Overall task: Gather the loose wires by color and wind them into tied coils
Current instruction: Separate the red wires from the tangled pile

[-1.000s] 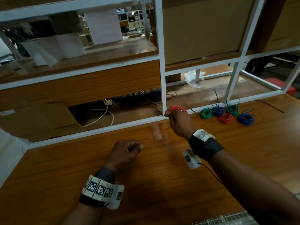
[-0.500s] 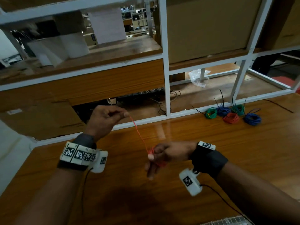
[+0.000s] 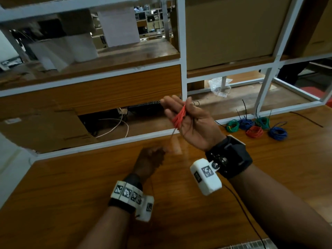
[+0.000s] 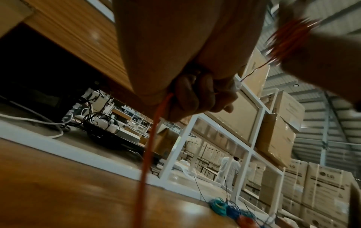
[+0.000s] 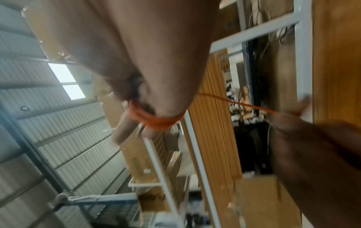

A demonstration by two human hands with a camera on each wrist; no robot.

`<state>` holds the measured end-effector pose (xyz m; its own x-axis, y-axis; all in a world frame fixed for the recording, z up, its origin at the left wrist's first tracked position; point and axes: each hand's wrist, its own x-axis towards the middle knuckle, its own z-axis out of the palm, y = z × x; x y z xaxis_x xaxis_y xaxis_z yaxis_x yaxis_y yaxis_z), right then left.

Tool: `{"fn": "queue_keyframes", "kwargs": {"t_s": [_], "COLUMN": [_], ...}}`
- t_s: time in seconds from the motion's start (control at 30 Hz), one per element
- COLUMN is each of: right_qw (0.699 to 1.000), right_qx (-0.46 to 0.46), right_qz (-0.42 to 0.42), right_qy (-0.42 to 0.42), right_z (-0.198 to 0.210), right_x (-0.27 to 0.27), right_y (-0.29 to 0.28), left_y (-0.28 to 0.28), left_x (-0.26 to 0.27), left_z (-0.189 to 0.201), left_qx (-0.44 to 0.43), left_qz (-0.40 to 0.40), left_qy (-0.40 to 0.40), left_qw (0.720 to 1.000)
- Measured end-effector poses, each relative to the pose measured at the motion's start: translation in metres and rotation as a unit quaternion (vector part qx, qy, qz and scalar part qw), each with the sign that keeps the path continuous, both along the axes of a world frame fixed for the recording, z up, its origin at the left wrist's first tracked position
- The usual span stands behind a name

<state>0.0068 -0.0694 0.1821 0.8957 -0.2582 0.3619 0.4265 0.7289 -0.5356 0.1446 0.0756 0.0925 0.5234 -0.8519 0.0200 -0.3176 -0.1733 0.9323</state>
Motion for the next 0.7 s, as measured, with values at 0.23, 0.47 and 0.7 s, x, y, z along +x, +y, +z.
{"fn": "queue_keyframes", "kwargs": {"t_s": [0.23, 0.47, 0.7], "right_qw": [0.812, 0.615, 0.713], "right_qx": [-0.289, -0.617, -0.572], "right_qz": [-0.383, -0.137, 0.115], "right_qy": [0.333, 0.471, 0.389], "right_z": [-0.045, -0.079, -0.068], "right_x": [0.001, -0.016, -0.029], "right_y": [-0.021, -0.003, 0.023], "left_y": [0.024, 0.048, 0.056], "left_x": [-0.011, 0.032, 0.053], "left_z": [-0.014, 0.014, 0.058], "left_qx": [0.030, 0.080, -0.040], "left_qz": [-0.032, -0.019, -0.036], "left_qy": [-0.089, -0.222, -0.343], "left_qw": [0.995, 0.972, 0.938]}}
